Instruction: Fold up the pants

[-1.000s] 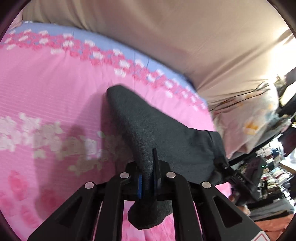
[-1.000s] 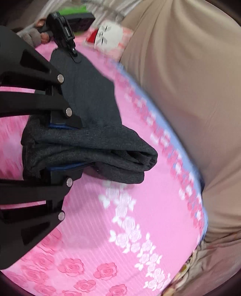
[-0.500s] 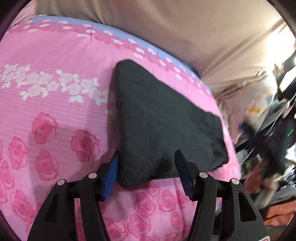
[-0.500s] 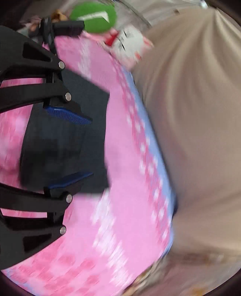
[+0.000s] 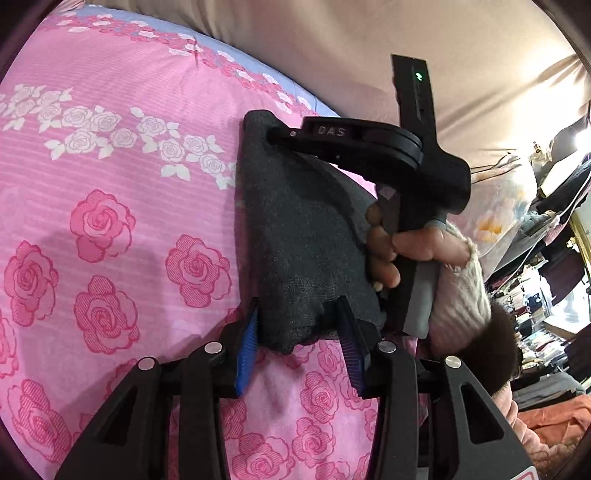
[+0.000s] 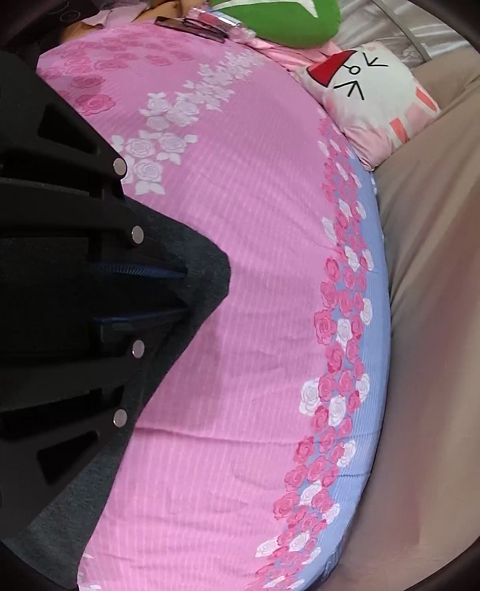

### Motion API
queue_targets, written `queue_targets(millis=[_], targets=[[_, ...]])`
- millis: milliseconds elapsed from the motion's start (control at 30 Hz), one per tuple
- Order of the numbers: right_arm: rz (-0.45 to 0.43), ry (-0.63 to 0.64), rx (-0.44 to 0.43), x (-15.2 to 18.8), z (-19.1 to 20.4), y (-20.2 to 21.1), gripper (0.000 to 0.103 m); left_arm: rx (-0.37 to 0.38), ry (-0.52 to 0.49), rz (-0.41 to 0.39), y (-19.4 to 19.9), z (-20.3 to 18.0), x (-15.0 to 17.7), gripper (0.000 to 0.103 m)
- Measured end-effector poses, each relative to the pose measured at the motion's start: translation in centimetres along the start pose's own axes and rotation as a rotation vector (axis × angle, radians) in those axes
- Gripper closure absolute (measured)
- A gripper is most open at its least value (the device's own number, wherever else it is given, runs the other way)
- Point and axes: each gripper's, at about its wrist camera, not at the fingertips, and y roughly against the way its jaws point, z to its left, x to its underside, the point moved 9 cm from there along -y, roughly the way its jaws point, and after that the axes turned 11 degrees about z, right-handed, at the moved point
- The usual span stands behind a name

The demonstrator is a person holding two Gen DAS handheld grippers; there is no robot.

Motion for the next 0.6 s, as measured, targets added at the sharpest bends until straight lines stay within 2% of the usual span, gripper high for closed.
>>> queue_targets(millis=[67, 133, 167, 200, 267, 333, 400, 433, 467, 500, 567, 600], targets=[[-0.074, -0.039, -0.005, 0.6, -1.4, 2.7, 0.087, -0.039, -0.035, -0.042, 1.8, -0.9, 0.1, 0.066], [-0.185, -0.083, -0.004, 2.9, -3.6, 7.7, 0.087, -0.098, -0.127, -0.142, 4.7, -3.0, -0.9, 0.061], [-0.236, -0.114, 0.026, 4.8, -5.7, 10.7, 0.087, -0.119, -0.156, -0.175, 5.8, -3.9, -1.2, 0.045], [-0.257, -0.135, 0.053, 6.2, -7.1, 12.5, 0.086, -0.141, -0.178, -0.216, 6.8, -5.1, -2.0, 0.032], [-0.261, -0.181, 0.097, 8.8, -10.4, 15.4, 0.084, -0.143, -0.200, -0.245, 6.9, -6.5, -3.2, 0.030], [-0.238, -0.244, 0.104, 11.9, -13.7, 16.7, 0.084, -0.177, -0.207, -0.240, 5.0, -7.3, -4.5, 0.028], [-0.164, -0.283, 0.166, 14.2, -17.1, 15.2, 0.084, -0.235, -0.184, -0.208, 2.2, -6.8, -5.3, 0.028], [-0.117, -0.316, 0.220, 15.2, -19.0, 13.7, 0.090, -0.281, -0.165, -0.177, 0.1, -6.3, -5.8, 0.028], [-0.100, -0.347, 0.219, 15.8, -20.1, 12.7, 0.091, -0.327, -0.151, -0.153, -1.5, -5.7, -6.0, 0.028], [-0.138, -0.378, 0.165, 15.7, -19.9, 13.2, 0.090, -0.379, -0.142, -0.136, -2.7, -5.3, -5.9, 0.028], [-0.185, -0.385, 0.141, 15.5, -19.2, 14.9, 0.087, -0.492, -0.141, -0.103, -4.2, -3.9, -5.3, 0.028], [-0.221, -0.381, 0.139, 15.4, -18.7, 15.7, 0.080, -0.512, -0.144, -0.093, -4.3, -3.6, -5.0, 0.028]])
